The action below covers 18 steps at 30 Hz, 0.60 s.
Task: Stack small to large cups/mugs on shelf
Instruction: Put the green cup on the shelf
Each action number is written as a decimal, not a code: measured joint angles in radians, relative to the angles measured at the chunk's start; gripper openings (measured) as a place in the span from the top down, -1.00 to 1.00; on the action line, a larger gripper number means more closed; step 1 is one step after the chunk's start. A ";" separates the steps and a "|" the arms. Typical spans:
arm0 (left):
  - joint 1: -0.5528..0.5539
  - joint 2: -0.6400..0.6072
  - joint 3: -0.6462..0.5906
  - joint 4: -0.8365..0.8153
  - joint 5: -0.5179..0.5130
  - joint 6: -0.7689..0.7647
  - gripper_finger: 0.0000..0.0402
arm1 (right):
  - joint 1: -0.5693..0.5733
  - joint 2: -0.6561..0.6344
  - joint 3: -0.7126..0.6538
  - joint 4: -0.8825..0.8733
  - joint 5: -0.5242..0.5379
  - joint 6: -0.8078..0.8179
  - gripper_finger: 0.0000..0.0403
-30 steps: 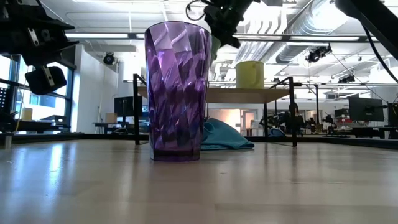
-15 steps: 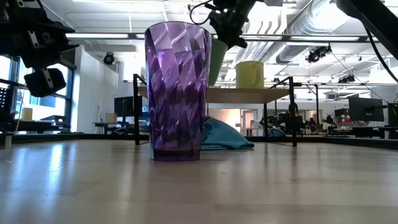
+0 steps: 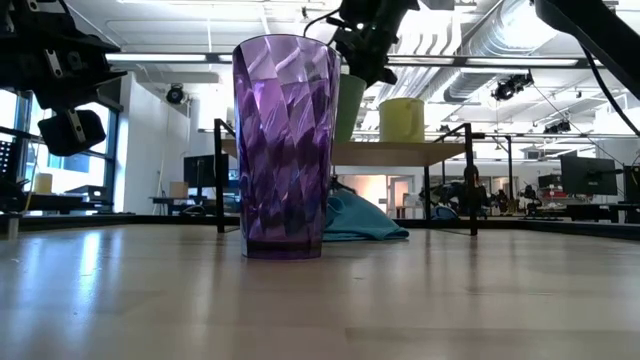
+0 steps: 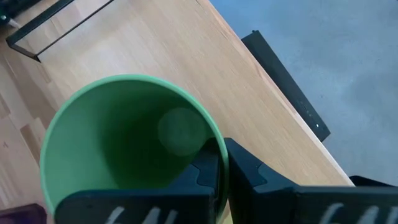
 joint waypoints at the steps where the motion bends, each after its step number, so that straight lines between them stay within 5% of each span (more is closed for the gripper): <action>1: 0.000 0.000 0.000 0.000 0.000 0.000 0.59 | 0.000 0.000 0.000 0.000 0.000 0.000 1.00; 18: 0.000 0.000 0.000 0.000 0.002 0.001 0.59 | -0.002 0.023 0.000 0.002 -0.036 0.019 1.00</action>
